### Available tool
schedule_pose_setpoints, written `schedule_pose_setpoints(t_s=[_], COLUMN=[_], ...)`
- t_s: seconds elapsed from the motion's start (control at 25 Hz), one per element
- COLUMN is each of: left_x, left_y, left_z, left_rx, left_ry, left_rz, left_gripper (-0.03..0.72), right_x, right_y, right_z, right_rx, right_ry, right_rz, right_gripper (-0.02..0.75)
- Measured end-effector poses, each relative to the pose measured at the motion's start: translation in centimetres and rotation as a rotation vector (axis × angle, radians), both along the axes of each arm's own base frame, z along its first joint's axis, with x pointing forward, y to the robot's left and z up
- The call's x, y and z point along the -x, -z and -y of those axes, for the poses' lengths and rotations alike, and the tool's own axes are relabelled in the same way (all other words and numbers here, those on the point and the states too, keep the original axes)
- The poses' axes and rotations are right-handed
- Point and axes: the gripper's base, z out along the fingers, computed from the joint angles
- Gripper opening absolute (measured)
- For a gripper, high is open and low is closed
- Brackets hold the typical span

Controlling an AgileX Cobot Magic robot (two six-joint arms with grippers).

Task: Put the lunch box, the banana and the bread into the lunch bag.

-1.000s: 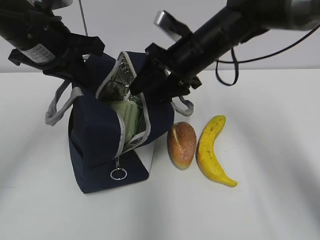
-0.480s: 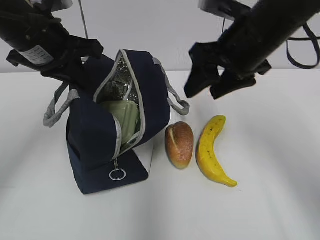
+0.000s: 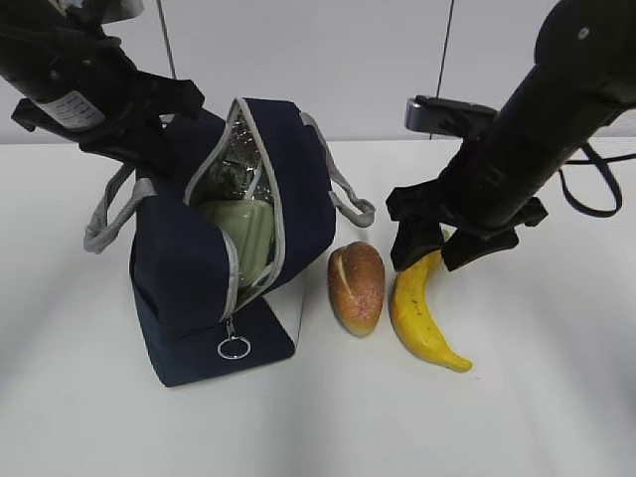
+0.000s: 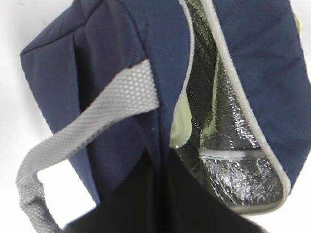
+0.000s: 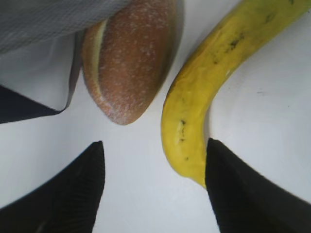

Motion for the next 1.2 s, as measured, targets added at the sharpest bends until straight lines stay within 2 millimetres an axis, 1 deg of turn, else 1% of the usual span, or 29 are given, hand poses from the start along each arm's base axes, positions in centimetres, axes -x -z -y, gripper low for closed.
schedule_pose_setpoints(t_s=[0.08, 0.2, 0.36, 0.44, 0.56, 0.8, 1.0, 1.2], left_x=[0.0, 0.0, 0.0, 0.0, 0.0, 0.0, 0.0, 0.0], left_y=[0.0, 0.0, 0.0, 0.0, 0.0, 0.0, 0.0, 0.0], left_z=[0.0, 0.0, 0.0, 0.0, 0.0, 0.0, 0.0, 0.0], left_rx=[0.0, 0.0, -0.001, -0.001, -0.001, -0.001, -0.001, -0.001], left_ry=[0.0, 0.0, 0.0, 0.0, 0.001, 0.001, 0.001, 0.001], left_rz=[-0.001, -0.001, -0.002, -0.002, -0.003, -0.003, -0.003, -0.002], left_gripper=[-0.003, -0.003, -0.003, -0.003, -0.003, -0.003, -0.003, -0.003], right_x=[-0.7, -1.6, -2.2, -2.4, -2.8, -3.6, -3.8, -4.0], right_y=[1.5, 3.1, 4.6, 5.0, 5.0, 4.9, 5.7, 7.4], right_z=[-0.1, -0.1, 0.0, 0.0, 0.1, 1.4, 1.7, 1.4], right_rx=[-0.004, -0.004, -0.001, 0.001, -0.015, -0.037, -0.049, -0.062], right_ry=[0.069, 0.18, 0.295, 0.33, 0.376, 0.462, 0.494, 0.496], right_rz=[-0.017, -0.034, -0.056, -0.055, -0.024, -0.003, -0.03, -0.08], right_gripper=[0.479, 0.479, 0.479, 0.479, 0.479, 0.479, 0.479, 0.479])
